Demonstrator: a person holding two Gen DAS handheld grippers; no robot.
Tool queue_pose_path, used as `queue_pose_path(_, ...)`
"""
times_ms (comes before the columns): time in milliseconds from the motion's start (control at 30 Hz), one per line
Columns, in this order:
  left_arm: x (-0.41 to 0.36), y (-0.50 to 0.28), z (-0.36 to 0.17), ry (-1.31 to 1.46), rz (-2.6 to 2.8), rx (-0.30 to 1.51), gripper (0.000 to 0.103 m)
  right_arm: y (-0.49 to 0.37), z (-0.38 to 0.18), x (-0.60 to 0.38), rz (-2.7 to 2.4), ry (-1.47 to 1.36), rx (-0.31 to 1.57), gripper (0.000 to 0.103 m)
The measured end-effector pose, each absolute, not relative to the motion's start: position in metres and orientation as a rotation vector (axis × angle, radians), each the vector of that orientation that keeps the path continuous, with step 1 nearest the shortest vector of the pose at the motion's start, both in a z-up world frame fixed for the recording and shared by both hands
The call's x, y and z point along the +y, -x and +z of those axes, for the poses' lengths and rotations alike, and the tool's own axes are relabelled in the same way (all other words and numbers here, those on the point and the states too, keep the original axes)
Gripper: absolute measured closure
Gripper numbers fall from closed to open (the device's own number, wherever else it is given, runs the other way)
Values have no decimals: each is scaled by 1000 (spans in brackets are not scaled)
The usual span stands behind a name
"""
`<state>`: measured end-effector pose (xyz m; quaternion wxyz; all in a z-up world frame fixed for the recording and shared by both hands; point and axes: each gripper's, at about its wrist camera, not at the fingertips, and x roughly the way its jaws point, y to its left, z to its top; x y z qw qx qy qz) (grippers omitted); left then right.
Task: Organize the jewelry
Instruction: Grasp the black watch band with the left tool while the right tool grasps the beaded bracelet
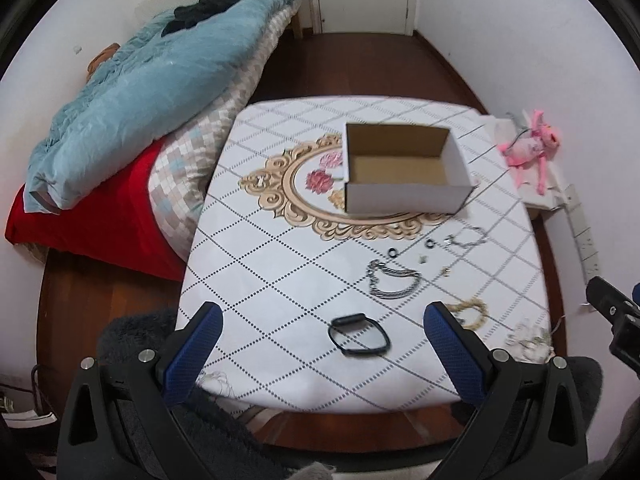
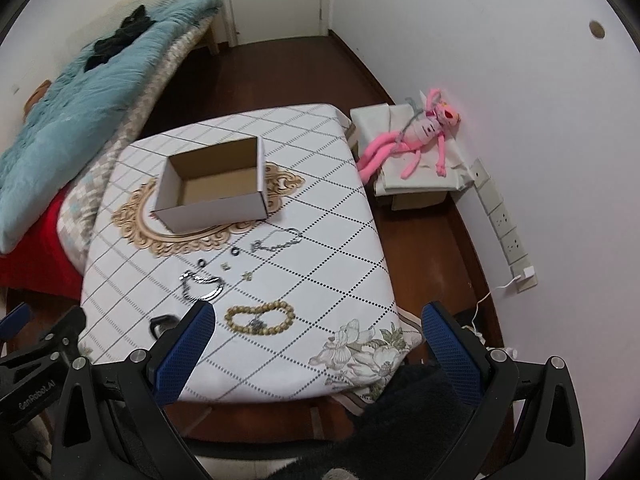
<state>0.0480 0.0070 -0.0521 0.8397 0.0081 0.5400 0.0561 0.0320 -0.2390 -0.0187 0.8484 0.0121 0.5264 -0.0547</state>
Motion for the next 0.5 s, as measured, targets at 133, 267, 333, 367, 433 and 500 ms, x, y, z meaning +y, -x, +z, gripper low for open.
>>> queue_pose_path(133, 13, -63, -91, -16, 107, 1202, 8, -56, -73, -243, -151, -28, 1186, 8)
queue_pose_path(267, 14, -71, -125, -10, 86, 1285, 26, -71, -134, -246, -152, -63, 1301, 19)
queue_pose_path(333, 16, -72, -140, 3, 80, 1319, 30, -75, -155, -246, -144, -78, 1339, 22)
queue_pose_path(367, 17, -72, -144, 7, 80, 1330, 30, -76, -161, -245, -144, -84, 1352, 24)
queue_pose_path(433, 19, -72, -154, 17, 72, 1352, 32, -78, -180, -243, -142, -93, 1380, 24)
queue_pose_path(500, 21, -72, -164, 25, 68, 1381, 42, -79, -190, -241, -148, -93, 1402, 29)
